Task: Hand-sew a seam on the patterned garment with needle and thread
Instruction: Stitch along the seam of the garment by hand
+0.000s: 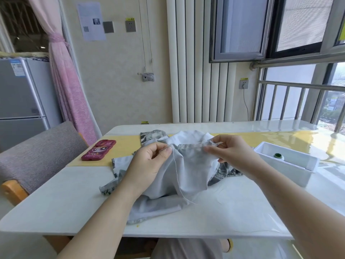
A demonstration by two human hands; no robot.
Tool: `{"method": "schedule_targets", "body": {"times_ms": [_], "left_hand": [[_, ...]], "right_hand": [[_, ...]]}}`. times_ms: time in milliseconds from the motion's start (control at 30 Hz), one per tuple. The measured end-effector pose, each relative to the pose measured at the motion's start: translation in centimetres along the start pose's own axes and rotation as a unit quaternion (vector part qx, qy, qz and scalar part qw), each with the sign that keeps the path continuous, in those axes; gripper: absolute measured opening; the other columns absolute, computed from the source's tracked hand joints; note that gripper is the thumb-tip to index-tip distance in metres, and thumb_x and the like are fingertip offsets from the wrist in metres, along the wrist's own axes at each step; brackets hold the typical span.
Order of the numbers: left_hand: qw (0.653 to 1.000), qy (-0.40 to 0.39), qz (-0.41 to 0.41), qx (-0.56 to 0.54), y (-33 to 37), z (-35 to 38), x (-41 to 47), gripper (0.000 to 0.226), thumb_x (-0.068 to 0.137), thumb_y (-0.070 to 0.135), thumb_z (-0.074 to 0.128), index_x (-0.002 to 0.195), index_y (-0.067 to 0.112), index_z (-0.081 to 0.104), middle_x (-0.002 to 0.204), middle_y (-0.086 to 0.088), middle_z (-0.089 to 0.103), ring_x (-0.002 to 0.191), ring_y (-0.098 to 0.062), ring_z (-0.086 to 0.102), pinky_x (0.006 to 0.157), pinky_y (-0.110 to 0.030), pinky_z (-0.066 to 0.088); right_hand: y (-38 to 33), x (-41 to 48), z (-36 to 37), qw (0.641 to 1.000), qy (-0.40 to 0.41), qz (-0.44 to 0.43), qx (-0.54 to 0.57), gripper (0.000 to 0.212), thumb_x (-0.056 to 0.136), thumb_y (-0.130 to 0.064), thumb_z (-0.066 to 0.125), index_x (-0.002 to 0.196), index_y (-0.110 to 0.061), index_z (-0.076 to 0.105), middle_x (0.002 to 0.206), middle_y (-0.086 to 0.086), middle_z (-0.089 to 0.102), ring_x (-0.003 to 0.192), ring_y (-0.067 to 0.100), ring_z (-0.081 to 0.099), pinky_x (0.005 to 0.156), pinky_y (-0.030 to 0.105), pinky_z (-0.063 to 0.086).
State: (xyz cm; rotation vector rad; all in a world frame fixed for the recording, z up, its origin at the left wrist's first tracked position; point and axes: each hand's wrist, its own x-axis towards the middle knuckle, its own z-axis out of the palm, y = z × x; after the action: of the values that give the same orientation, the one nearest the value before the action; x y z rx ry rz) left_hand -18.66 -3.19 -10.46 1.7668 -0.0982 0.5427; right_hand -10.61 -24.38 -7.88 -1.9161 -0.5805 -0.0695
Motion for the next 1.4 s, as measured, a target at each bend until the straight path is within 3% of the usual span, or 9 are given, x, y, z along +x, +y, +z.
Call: {"method": "schedule_targets", "body": {"times_ms": [167, 233, 533, 733, 867, 1100, 1200, 1267, 1400], "left_hand": [[0.998, 0.017, 0.040, 0.049, -0.6, 0.0, 0.9, 0.012, 0.091, 0.025, 0.063, 0.080, 0.021, 0.066, 0.073, 0.006, 0.057, 0.072, -0.008, 0.050, 0.071, -0.020, 0.039], [0.995, 0.028, 0.053, 0.077, -0.7, 0.3, 1.5, 0.013, 0.091, 0.017, 0.062, 0.079, 0.022, 0.065, 0.074, 0.014, 0.061, 0.073, 0.000, 0.054, 0.074, -0.015, 0.040], [0.987, 0.059, 0.026, 0.149, -3.4, 3.1, 5.0, 0.010, 0.089, 0.018, 0.066, 0.078, 0.017, 0.065, 0.078, 0.013, 0.065, 0.073, 0.010, 0.056, 0.067, -0.004, 0.038], [0.979, 0.092, 0.005, 0.180, -6.5, 4.2, 7.0, 0.015, 0.088, 0.021, 0.067, 0.074, 0.025, 0.062, 0.076, 0.010, 0.067, 0.074, -0.011, 0.060, 0.064, -0.010, 0.039], [0.980, 0.073, -0.005, 0.184, -7.7, 4.7, 8.3, 0.014, 0.089, 0.020, 0.066, 0.075, 0.023, 0.064, 0.075, 0.008, 0.068, 0.073, -0.009, 0.061, 0.064, -0.010, 0.040], [0.991, 0.041, -0.038, 0.119, -7.7, 4.7, 10.1, 0.015, 0.089, 0.020, 0.065, 0.074, 0.020, 0.067, 0.073, 0.010, 0.068, 0.065, 0.001, 0.056, 0.063, -0.011, 0.042], [0.995, 0.034, -0.059, 0.070, -7.5, 3.9, 9.7, 0.012, 0.088, 0.023, 0.066, 0.076, 0.021, 0.067, 0.070, 0.014, 0.067, 0.068, -0.004, 0.057, 0.070, -0.023, 0.046], [0.996, 0.026, -0.056, 0.058, -7.2, 3.7, 9.3, 0.011, 0.088, 0.022, 0.066, 0.077, 0.021, 0.067, 0.069, 0.016, 0.066, 0.069, -0.001, 0.057, 0.071, -0.023, 0.045], [0.998, 0.004, -0.053, 0.041, -6.8, 3.4, 8.6, 0.010, 0.090, 0.019, 0.064, 0.080, 0.019, 0.066, 0.072, 0.004, 0.061, 0.066, -0.006, 0.050, 0.063, -0.017, 0.041]], "right_hand": [[0.6, 1.9, -0.8, 0.960, -0.003, 0.033, 0.277, 0.013, 0.079, -0.013, 0.066, 0.074, -0.010, 0.055, 0.048, -0.006, 0.049, 0.037, 0.002, 0.042, 0.054, 0.017, 0.048], [0.7, 2.5, -1.0, 0.953, 0.009, 0.042, 0.299, 0.013, 0.080, -0.013, 0.065, 0.073, -0.009, 0.054, 0.045, -0.007, 0.046, 0.035, 0.002, 0.039, 0.060, 0.021, 0.052], [4.3, 5.4, -0.6, 0.984, 0.166, 0.009, 0.060, 0.015, 0.085, -0.016, 0.069, 0.076, -0.005, 0.064, 0.057, 0.001, 0.054, 0.048, 0.006, 0.052, 0.065, 0.034, 0.054], [7.9, 8.1, 0.5, 0.980, 0.176, 0.071, 0.053, 0.018, 0.083, -0.017, 0.072, 0.072, -0.006, 0.063, 0.050, -0.001, 0.051, 0.042, 0.009, 0.046, 0.058, 0.033, 0.047], [9.3, 9.0, 0.8, 0.981, 0.171, 0.054, -0.073, 0.014, 0.084, -0.020, 0.069, 0.079, -0.007, 0.066, 0.062, 0.001, 0.060, 0.058, 0.016, 0.052, 0.055, 0.027, 0.036], [8.4, 10.0, -0.5, 0.986, 0.121, 0.074, -0.087, 0.025, 0.084, -0.026, 0.069, 0.099, -0.015, 0.054, 0.062, -0.003, 0.049, 0.054, 0.013, 0.048, 0.048, 0.027, 0.034], [5.3, 9.7, -1.5, 0.991, 0.105, 0.051, -0.058, 0.017, 0.092, -0.023, 0.057, 0.105, -0.017, 0.048, 0.068, -0.001, 0.051, 0.056, 0.014, 0.047, 0.063, 0.033, 0.046], [2.7, 9.2, -0.9, 0.997, 0.077, 0.019, -0.018, 0.008, 0.097, -0.017, 0.044, 0.098, -0.017, 0.052, 0.068, -0.001, 0.048, 0.053, 0.016, 0.044, 0.059, 0.034, 0.044], [-0.5, 7.8, 3.2, 0.998, -0.049, -0.048, -0.010, 0.031, 0.099, -0.013, 0.036, 0.078, -0.023, 0.057, 0.054, -0.003, 0.041, 0.052, 0.018, 0.043, 0.055, 0.035, 0.043]]}}
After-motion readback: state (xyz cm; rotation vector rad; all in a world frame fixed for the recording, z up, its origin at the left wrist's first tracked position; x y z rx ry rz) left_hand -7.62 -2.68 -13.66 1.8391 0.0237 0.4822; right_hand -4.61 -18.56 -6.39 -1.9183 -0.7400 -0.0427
